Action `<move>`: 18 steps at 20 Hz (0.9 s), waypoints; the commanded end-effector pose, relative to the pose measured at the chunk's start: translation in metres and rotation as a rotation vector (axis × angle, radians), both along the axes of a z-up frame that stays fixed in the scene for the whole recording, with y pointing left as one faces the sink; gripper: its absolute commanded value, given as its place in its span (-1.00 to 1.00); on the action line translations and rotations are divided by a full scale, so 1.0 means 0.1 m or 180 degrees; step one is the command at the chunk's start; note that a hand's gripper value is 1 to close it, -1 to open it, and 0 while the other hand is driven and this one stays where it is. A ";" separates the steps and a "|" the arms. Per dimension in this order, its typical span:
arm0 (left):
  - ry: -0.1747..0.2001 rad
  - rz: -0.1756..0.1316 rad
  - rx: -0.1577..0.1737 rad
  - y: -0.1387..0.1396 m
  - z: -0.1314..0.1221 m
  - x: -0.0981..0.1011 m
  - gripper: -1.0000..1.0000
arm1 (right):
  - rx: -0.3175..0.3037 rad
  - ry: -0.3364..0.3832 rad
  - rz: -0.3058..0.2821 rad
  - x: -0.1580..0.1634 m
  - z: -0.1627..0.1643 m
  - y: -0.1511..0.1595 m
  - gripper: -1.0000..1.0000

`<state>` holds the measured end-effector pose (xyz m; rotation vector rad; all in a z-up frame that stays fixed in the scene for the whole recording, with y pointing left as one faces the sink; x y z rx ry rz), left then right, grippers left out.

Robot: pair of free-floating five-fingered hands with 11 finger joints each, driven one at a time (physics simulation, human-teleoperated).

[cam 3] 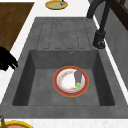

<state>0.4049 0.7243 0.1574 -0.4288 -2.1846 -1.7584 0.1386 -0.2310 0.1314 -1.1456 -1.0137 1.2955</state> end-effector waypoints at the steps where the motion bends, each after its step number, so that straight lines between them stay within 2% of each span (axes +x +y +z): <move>1: 0.0018 0.0007 -0.0037 0.00 -0.05 -0.04 1.00 | 0.0000 0.0000 0.0000 0.00 0.00 0.00 0.00; 2: 0.0064 0.0014 -0.0077 0.04 -0.10 -0.05 1.00 | 0.0000 0.0000 0.0000 0.00 0.00 0.00 0.00; 3: 0.0113 0.0028 -0.0060 0.02 -0.12 -0.05 -1.00 | 0.0000 0.0000 0.0000 0.00 0.00 0.00 0.00; 4: 0.0045 0.0061 -0.0142 0.00 -0.12 -0.05 -1.00 | 0.0000 0.0000 0.0000 0.00 0.00 0.00 0.00; 6: -0.0053 0.0010 -0.0140 -0.03 -0.18 -0.03 -1.00 | 0.0000 0.0000 0.0000 0.00 0.00 0.00 0.00; 10: 0.0068 -0.0050 -0.0110 -0.02 -0.31 0.00 -1.00 | 0.0000 0.0000 0.0000 0.00 0.00 0.00 0.00; 12: 0.0086 -0.0067 -0.0099 -0.03 -0.39 0.13 -1.00 | 0.0000 0.0000 0.0000 0.00 0.00 0.00 0.00; 15: 0.0058 -0.0007 0.0017 0.02 -0.46 0.15 -1.00 | 0.0000 0.0000 0.0000 0.00 0.00 0.00 0.00; 18: 0.0046 -0.0083 0.0029 0.07 -0.47 0.11 -1.00 | 0.0000 0.0000 0.0000 0.00 0.00 0.00 0.00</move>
